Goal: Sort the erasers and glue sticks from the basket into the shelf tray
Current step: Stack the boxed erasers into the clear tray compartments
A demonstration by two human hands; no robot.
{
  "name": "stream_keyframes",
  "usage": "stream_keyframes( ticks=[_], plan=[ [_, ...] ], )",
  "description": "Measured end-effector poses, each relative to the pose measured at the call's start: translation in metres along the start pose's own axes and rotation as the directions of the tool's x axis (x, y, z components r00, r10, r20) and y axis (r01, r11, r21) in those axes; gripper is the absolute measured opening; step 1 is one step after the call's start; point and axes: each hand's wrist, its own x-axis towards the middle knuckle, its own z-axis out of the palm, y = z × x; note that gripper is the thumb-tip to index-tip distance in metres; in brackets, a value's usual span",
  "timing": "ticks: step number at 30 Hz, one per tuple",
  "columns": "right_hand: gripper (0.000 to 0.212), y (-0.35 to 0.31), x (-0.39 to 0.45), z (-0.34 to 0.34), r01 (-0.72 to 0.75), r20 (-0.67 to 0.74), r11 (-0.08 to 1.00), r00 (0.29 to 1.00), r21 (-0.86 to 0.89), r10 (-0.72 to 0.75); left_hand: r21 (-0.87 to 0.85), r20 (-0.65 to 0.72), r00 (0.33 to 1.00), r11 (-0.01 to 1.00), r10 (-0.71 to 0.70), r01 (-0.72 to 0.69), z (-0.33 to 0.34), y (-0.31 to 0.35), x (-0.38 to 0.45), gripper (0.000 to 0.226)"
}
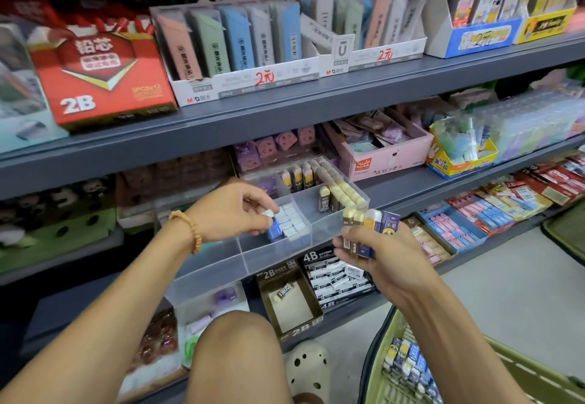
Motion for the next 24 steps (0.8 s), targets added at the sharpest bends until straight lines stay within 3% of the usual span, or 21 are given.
stream_keyframes(
  ticks=[5,12,18,22,24],
  plan=[
    [0.015,-0.003,-0.002,0.002,0.018,0.005,1.000,1.000,0.006,-0.018,0.154,-0.014,1.000,0.988,0.020,-0.018,0.014,-0.002,0.007,0.018],
    [0.014,-0.001,-0.004,0.002,0.015,0.008,1.000,1.000,0.013,-0.015,0.147,-0.027,1.000,0.989,0.004,0.000,0.023,-0.008,0.010,0.006],
    [0.016,0.001,-0.004,0.006,0.005,0.033,1.000,0.999,-0.021,-0.004,0.265,-0.035,0.999,0.964,0.012,-0.002,0.027,-0.008,0.011,0.010],
    [0.020,0.000,-0.004,0.010,-0.001,0.020,0.996,1.000,-0.094,0.003,0.238,-0.101,0.994,0.971,0.044,-0.019,0.026,-0.002,0.009,0.003],
    [0.019,-0.001,-0.004,0.011,0.018,0.015,0.990,1.000,-0.140,-0.016,0.160,-0.144,0.985,0.985,0.094,-0.070,0.030,0.009,0.006,0.014]
  ],
)
